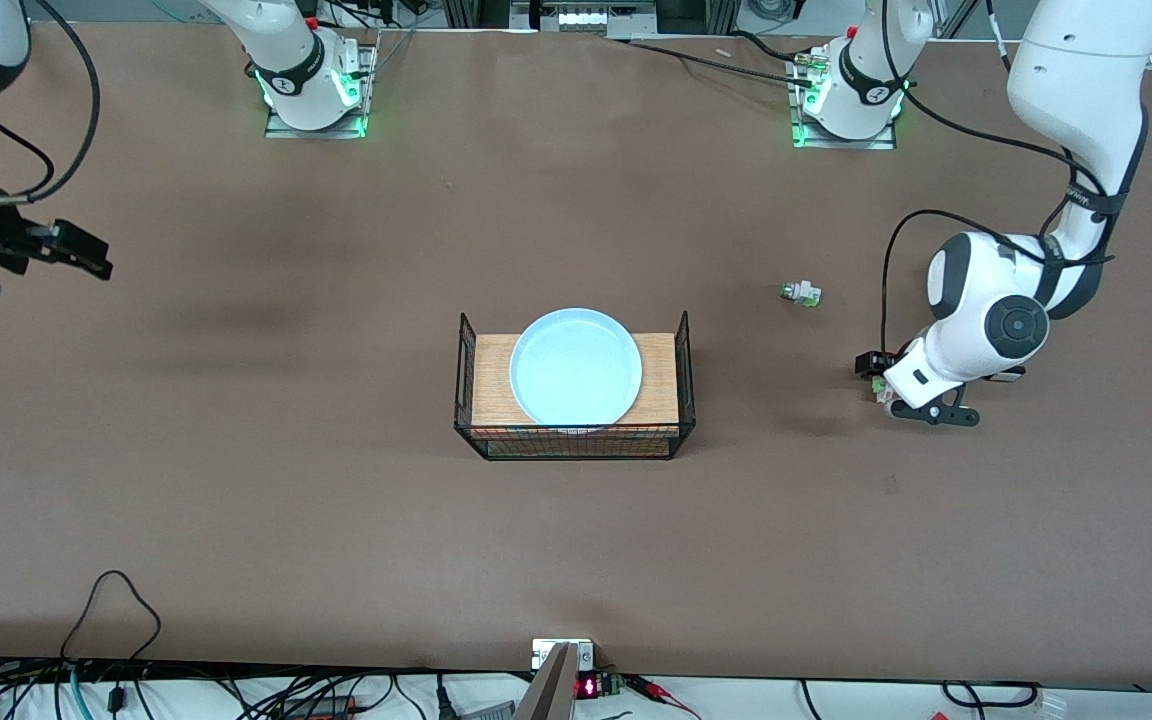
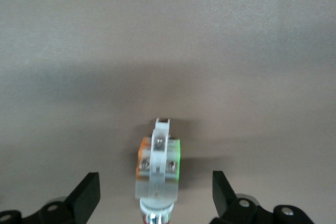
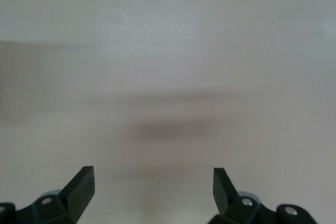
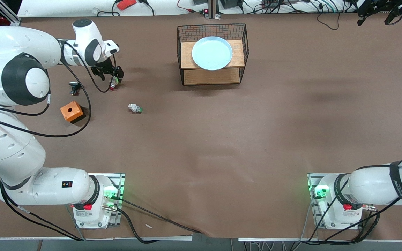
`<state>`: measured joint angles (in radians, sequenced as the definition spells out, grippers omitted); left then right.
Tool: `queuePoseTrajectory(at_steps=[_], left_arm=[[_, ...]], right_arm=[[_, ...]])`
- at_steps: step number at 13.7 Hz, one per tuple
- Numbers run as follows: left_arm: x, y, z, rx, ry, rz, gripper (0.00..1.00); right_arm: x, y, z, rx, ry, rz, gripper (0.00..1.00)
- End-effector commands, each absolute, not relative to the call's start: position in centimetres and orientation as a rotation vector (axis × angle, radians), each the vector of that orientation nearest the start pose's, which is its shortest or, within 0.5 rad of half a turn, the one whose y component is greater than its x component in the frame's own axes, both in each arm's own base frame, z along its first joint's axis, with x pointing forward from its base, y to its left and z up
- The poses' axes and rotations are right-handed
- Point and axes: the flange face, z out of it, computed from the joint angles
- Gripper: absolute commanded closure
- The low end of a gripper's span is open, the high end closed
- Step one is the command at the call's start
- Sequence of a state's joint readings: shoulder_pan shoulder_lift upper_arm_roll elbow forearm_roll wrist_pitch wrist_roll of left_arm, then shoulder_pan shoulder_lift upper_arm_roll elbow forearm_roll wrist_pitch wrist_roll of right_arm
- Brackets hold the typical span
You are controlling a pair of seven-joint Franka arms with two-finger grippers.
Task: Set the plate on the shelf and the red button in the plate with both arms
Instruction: 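Reach the left gripper to the white red-based button and grasp it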
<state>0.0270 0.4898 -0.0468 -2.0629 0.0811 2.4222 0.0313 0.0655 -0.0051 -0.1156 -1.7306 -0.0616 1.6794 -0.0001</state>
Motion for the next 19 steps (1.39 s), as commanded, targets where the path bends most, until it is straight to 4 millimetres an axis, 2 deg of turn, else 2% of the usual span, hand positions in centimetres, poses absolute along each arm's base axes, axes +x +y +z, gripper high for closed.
queuePoseTrajectory(at_steps=[1,3,5,7,9,11,13,16,17,19], left_arm=[[58.1,-1.1,18.0,-3.094,0.230,0.177,0.43],[58.0,-1.0,17.7,-3.094,0.226,0.196,0.68],[58.0,-1.0,17.7,-3.094,0.228,0.201,0.83],[58.7,-1.2,19.2,-3.088,0.226,0.241,0.88],[60.9,-2.1,23.8,-3.070,0.235,0.345,0.88],[62.9,-5.2,29.0,-3.068,0.300,0.439,0.88],[64.3,-7.3,34.3,-3.087,0.327,0.460,0.88],[65.4,-13.8,43.9,-3.252,0.419,0.382,0.88],[65.2,-16.6,45.8,-3.311,0.471,0.355,0.88],[63.9,-22.4,47.3,-3.410,0.500,0.364,0.88]], right_arm=[[54.6,-3.2,58.3,-3.192,0.062,0.088,0.00],[54.8,-2.7,58.7,-3.194,0.033,0.076,0.00],[54.8,-2.2,58.7,-3.194,0.026,0.073,0.00],[54.9,-2.3,58.7,-3.185,0.039,0.072,0.00],[54.9,-2.1,58.9,-3.164,0.026,0.064,0.00],[54.7,-2.1,59.6,-3.163,0.025,0.078,0.00],[54.2,-1.6,60.0,-3.162,0.014,0.129,0.00],[54.2,-1.4,60.8,-3.164,0.010,0.115,0.00],[54.2,-1.4,60.8,-3.164,0.002,0.113,0.00],[54.2,-1.5,60.8,-3.164,0.002,0.115,0.00]])
